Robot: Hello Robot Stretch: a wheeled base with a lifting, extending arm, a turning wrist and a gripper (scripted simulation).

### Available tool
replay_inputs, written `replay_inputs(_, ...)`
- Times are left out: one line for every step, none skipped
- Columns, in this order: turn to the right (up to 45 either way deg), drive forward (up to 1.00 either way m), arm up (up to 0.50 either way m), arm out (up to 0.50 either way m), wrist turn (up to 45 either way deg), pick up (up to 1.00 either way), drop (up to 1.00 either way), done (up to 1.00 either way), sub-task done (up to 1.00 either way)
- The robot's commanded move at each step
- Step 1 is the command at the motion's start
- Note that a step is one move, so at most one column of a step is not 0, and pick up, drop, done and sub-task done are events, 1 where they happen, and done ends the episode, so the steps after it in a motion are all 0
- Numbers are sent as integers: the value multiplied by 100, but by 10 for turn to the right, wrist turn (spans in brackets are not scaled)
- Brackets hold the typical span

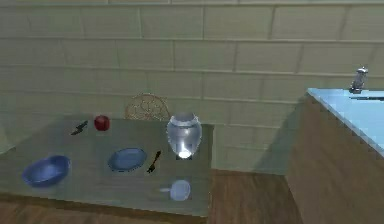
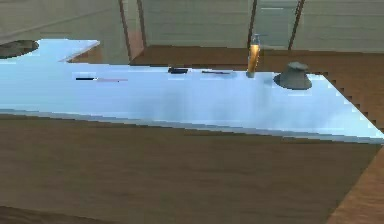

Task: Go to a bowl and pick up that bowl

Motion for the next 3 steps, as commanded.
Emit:
replay_inputs(-450,0,0,0,0,0,0,0,0)
replay_inputs(-450,0,0,0,0,0,0,0,0)
replay_inputs(-360,0,0,0,0,0,0,0,0)
